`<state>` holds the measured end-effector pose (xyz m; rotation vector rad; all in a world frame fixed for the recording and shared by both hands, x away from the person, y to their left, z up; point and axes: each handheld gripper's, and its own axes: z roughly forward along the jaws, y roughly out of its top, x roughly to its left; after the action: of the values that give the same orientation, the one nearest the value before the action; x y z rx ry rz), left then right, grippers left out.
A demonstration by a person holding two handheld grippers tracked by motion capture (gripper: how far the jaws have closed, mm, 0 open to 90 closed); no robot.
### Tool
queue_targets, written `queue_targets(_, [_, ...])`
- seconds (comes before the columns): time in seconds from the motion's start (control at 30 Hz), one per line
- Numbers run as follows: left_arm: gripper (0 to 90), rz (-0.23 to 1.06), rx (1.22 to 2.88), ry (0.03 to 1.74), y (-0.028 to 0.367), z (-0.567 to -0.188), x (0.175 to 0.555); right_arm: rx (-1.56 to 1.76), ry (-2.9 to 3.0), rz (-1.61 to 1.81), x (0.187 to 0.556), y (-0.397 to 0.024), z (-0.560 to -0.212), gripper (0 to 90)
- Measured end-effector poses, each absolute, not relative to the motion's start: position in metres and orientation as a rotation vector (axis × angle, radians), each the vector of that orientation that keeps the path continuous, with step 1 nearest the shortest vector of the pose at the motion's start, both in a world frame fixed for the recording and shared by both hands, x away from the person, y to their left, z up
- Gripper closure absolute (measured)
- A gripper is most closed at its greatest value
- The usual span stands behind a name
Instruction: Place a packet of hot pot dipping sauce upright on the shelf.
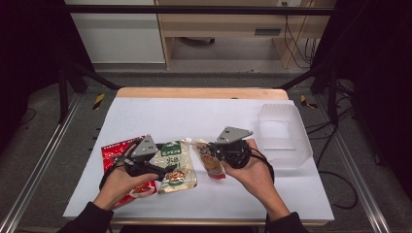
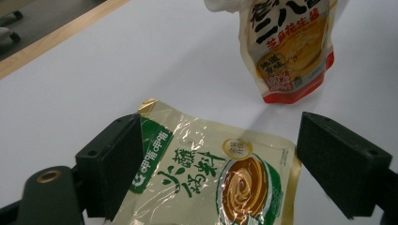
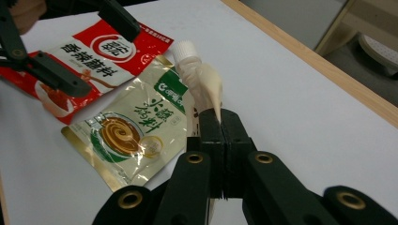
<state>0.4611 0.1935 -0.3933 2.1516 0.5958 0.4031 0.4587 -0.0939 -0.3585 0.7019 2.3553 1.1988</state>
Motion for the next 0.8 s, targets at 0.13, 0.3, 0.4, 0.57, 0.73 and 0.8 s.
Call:
queue_targets(0.13, [18.0,0.395,2.147,0.574,0.191,-0.393,0.461,0.672,2.367,1.220,0.456,-0.093,-0.358,89.7])
queue_targets(0.3, [22.3,0.370,2.142,0.552,0.189,-0.392,0.461,0.629,2.396,1.247,0.452,-0.091,-0.357,89.7])
queue_targets(0.4, [25.4,0.354,2.134,0.536,0.188,-0.392,0.462,0.609,2.405,1.267,0.451,-0.089,-0.357,89.7])
queue_targets(0.57, [28.7,0.337,2.125,0.526,0.184,-0.393,0.461,0.578,2.417,1.287,0.448,-0.085,-0.355,89.7])
queue_targets(0.73, [33.4,0.312,2.105,0.505,0.178,-0.392,0.461,0.559,2.425,1.307,0.444,-0.082,-0.353,89.7])
queue_targets(0.8, [37.5,0.302,2.101,0.496,0.176,-0.392,0.461,0.545,2.430,1.309,0.443,-0.080,-0.352,89.7])
